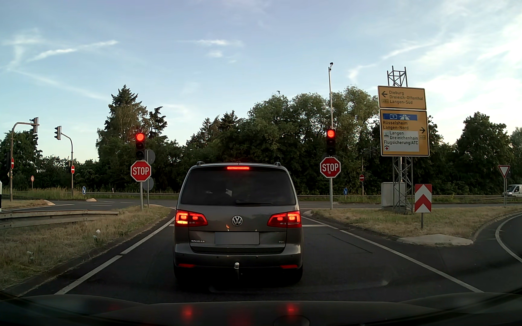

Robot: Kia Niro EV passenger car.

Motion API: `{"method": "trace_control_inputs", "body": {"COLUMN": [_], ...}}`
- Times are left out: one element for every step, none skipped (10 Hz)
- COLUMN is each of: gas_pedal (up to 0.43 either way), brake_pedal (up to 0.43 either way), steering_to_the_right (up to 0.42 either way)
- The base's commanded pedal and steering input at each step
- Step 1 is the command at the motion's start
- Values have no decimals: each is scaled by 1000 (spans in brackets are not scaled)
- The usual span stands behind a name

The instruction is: Follow the waypoints while adhering to traffic rules and regulations

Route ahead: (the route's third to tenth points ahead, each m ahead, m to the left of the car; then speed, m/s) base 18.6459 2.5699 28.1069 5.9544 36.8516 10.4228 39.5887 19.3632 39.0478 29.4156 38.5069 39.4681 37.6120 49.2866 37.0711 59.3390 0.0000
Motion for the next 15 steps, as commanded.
{"method": "trace_control_inputs", "body": {"gas_pedal": [0,0,0,0,0,0,0,0,0,0,0,0,0,0,0], "brake_pedal": [390,390,390,390,384,384,384,384,384,390,384,384,384,384,384], "steering_to_the_right": [-10,-10,-10,-10,-10,-10,-10,-10,-10,-10,-10,-10,-10,-10,-10]}}
